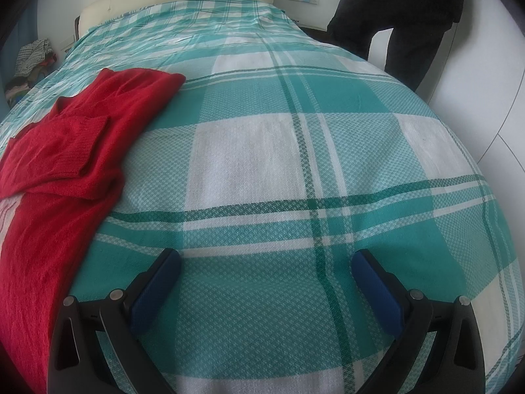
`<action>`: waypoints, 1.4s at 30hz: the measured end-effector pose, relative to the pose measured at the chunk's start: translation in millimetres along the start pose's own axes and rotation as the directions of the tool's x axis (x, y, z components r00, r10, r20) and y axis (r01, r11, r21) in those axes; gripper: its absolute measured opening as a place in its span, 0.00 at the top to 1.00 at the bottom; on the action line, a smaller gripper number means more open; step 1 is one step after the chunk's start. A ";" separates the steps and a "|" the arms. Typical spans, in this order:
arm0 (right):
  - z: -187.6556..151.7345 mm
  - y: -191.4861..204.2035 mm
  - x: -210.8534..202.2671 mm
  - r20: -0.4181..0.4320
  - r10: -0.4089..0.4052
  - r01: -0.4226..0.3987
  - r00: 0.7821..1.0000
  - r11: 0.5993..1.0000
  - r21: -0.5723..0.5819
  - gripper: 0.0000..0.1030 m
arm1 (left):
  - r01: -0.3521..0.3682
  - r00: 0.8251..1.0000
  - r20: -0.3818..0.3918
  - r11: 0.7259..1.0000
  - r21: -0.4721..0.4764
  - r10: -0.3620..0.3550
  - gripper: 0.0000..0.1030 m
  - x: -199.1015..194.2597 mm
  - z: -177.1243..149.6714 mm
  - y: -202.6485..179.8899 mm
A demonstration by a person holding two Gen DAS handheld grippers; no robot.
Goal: Fold small clothes
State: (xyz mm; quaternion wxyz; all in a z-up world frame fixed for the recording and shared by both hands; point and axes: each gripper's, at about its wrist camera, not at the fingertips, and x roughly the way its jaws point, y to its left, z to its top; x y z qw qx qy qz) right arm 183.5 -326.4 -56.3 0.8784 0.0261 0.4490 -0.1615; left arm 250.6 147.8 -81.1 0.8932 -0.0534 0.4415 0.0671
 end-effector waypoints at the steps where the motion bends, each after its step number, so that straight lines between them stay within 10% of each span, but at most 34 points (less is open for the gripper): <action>1: 0.3 -0.1 0.1 0.000 0.000 0.000 1.000 1.000 0.000 0.00 | -0.002 1.000 0.000 1.000 0.002 0.002 0.00 0.2 0.1 0.1; 12: 0.4 -0.1 0.1 0.000 0.000 0.000 1.000 1.000 0.000 0.00 | 0.004 1.000 -0.003 1.000 -0.024 -0.004 0.01 -20.2 -1.5 1.8; 15: 0.1 0.0 0.0 0.000 0.000 0.000 1.000 1.000 0.000 0.00 | 0.103 0.995 0.000 0.993 -0.064 -0.103 0.01 -52.3 -6.1 5.0; 23: -0.1 0.8 0.1 0.000 -0.003 0.003 1.000 1.000 -0.001 0.00 | 0.385 0.905 -0.223 0.921 0.067 -0.362 0.01 -110.8 -93.7 -35.9; 28: -0.2 1.0 0.6 0.005 -0.002 0.002 1.000 1.000 0.002 0.00 | 0.319 0.935 -0.226 0.926 0.201 -0.273 0.01 -127.4 -127.0 -61.4; 35: 0.7 -1.3 -3.7 -0.042 0.076 -0.078 0.996 0.996 -0.040 0.00 | 0.346 0.926 -0.236 0.914 0.212 -0.295 0.02 -130.4 -129.1 -60.7; 38: -2.2 -3.7 -29.2 -0.135 0.301 -0.313 0.944 0.947 -0.076 0.00 | 0.378 0.913 -0.240 0.906 0.193 -0.330 0.07 -139.3 -135.7 -53.6; 42: -37.3 4.4 -104.8 -0.143 0.602 -0.608 0.786 0.794 0.005 0.00 | 0.410 0.899 -0.251 0.892 0.189 -0.360 0.19 -153.5 -150.2 -54.1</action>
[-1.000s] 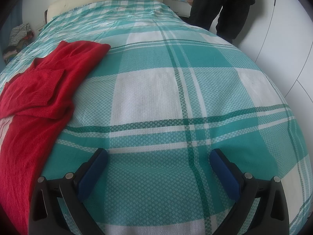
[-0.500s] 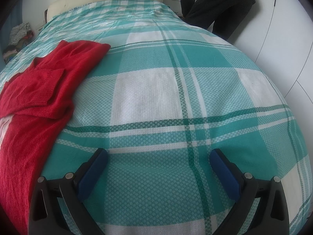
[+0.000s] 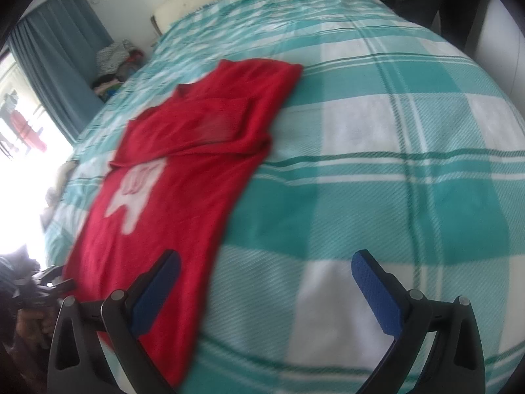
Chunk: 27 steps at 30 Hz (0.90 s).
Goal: Fold small clothes
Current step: 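Pinch the ribbed sweater hem with the left tool while the right tool pinches it too, then lift the hem with both tools and fold it toward the collar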
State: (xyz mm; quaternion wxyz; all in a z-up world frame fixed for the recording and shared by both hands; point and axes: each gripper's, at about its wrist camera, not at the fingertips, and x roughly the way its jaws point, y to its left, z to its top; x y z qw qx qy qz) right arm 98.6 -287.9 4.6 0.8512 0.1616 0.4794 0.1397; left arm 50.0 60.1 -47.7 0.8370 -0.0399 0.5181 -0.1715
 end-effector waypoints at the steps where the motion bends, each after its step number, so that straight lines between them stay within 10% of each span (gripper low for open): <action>1: -15.5 15.4 -6.4 -0.030 0.051 -0.052 0.998 0.999 -0.013 0.00 | 0.014 1.000 -0.003 1.000 -0.002 -0.014 0.24 -1.6 -2.9 -2.6; 6: -83.6 42.3 -7.5 -0.078 0.179 -0.172 0.981 0.981 0.092 0.02 | 0.038 0.999 -0.020 0.999 -0.013 -0.038 0.48 -7.1 -11.0 -10.8; 14: -96.4 27.4 33.2 -0.084 0.213 -0.188 0.973 0.954 0.232 0.30 | 0.067 0.996 -0.059 0.997 -0.040 -0.070 0.92 0.7 -14.6 -13.4; 17: -96.3 41.9 49.9 -0.205 0.208 -0.171 0.956 0.968 0.183 0.96 | 0.098 0.994 -0.049 0.992 -0.085 -0.102 0.97 -5.6 -14.0 -7.2; 27: -40.6 44.5 1.3 -0.025 0.187 -0.180 0.982 0.969 0.171 0.95 | 0.283 0.959 0.059 0.940 -0.192 -0.277 0.97 -35.9 54.2 11.7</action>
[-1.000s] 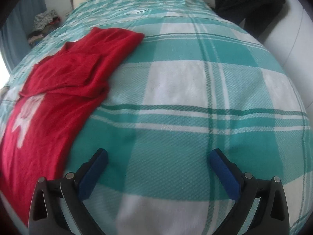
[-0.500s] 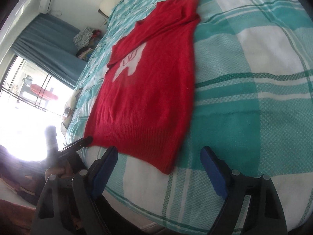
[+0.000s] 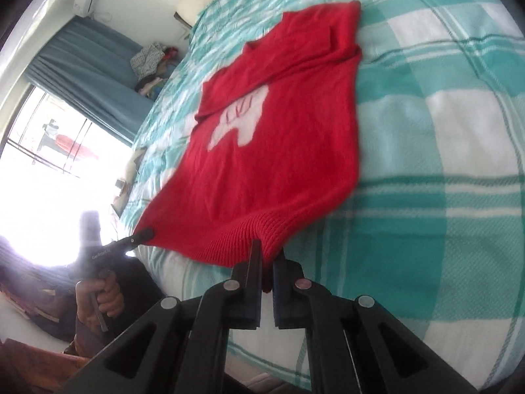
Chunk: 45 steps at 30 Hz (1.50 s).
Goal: Fold small clothes
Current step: 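Lift the hem with both tools and fold it toward the collar, then open both tools and release the folded sweater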
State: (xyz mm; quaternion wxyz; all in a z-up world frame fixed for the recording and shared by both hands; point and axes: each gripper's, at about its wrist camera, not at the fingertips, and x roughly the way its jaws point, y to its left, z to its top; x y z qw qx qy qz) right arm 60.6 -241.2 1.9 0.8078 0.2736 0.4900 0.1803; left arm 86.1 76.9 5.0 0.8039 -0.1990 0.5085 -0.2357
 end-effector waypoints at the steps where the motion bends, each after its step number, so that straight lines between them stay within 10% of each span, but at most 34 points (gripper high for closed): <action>1: 16.4 0.7 0.0 0.028 -0.011 0.011 1.000 1.000 -0.007 0.95 | -0.003 1.000 0.023 1.000 0.010 0.003 0.97 2.6 19.7 -2.4; 12: 204.5 -12.7 56.6 0.215 -0.159 0.167 0.964 0.986 -0.020 0.95 | -0.079 0.987 0.134 0.995 -0.061 0.087 0.97 98.5 219.6 12.1; 21: 288.8 -61.7 123.8 0.211 -0.183 0.172 0.960 0.983 0.068 0.95 | -0.137 0.981 0.126 0.985 -0.107 0.150 0.95 162.6 280.2 37.9; 24: 297.9 -73.5 135.2 0.226 -0.128 0.110 0.966 0.990 0.092 0.93 | -0.132 0.981 0.127 0.983 -0.130 0.149 0.83 170.4 291.5 46.3; 28: 301.1 -71.4 130.2 0.249 -0.110 0.089 0.962 0.992 0.092 0.75 | -0.168 0.969 0.160 0.975 -0.144 0.190 0.28 163.5 298.2 51.1; 32: 301.4 -64.9 108.4 0.294 -0.153 0.140 0.944 0.988 0.067 0.48 | -0.217 0.949 0.206 0.969 -0.116 0.237 0.25 142.6 294.8 51.8; 40: 256.3 -21.0 95.2 0.131 -0.077 0.098 0.988 0.981 -0.167 0.48 | -0.394 0.917 0.131 0.902 0.177 0.375 0.23 153.4 224.7 32.9; 45: 189.8 -44.2 113.1 -0.042 -0.285 0.265 0.958 0.928 -0.261 0.56 | -0.434 0.900 0.098 0.896 0.094 0.425 0.21 140.7 200.8 65.0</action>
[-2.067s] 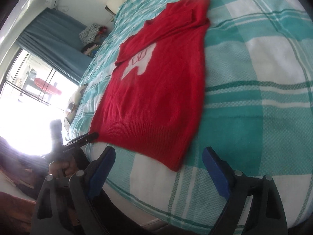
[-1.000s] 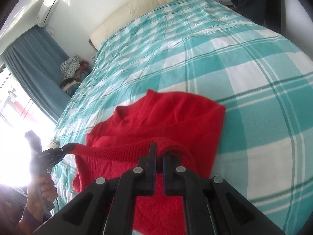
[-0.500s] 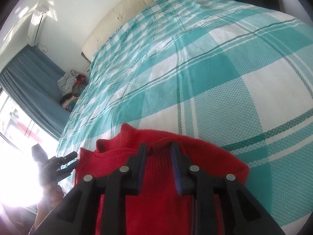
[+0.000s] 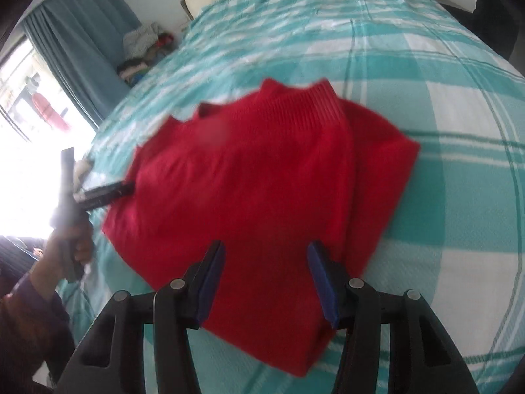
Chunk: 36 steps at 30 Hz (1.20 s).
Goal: Fold small clothes
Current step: 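Open both tools and release the folded sweater, then pinch the sweater edge with the right tool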
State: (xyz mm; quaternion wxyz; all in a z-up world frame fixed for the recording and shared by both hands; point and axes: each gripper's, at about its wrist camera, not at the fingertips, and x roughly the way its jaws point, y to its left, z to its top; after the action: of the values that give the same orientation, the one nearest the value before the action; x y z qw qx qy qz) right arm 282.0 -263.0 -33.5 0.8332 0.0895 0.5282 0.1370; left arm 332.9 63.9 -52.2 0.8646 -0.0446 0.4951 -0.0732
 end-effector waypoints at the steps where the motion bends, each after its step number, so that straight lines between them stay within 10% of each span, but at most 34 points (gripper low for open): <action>1: -9.6 -6.3 -4.8 0.013 -0.036 0.036 0.999 0.999 -0.003 0.68 | -0.014 1.000 0.006 1.000 -0.023 0.015 0.21 -6.9 -2.4 6.6; 3: -20.8 -14.1 -20.2 0.039 -0.143 0.143 0.989 0.990 0.014 0.63 | -0.023 0.999 0.027 0.999 -0.048 0.024 0.22 -24.8 -9.7 11.7; 9: -27.5 30.7 -57.9 0.163 0.004 0.006 0.987 0.998 -0.064 0.56 | 0.041 0.996 0.085 0.999 -0.024 -0.039 0.16 -80.7 -49.5 -14.7; 17: -46.5 4.0 -12.9 -0.033 -0.080 0.081 0.996 0.996 0.027 0.53 | 0.012 0.994 0.106 0.998 0.056 -0.018 0.15 -95.0 -96.3 -39.0; 36: -24.4 -32.4 -46.2 0.231 0.073 -0.129 0.970 0.963 0.238 0.43 | -0.035 0.990 0.135 0.998 0.054 0.027 0.15 -96.9 -80.1 -34.4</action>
State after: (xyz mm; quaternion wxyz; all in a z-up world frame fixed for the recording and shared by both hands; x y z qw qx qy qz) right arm 245.6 -308.5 -13.8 0.8603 0.2361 0.4405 0.1008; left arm 212.7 46.1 -5.2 0.8980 -0.0173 0.4340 -0.0705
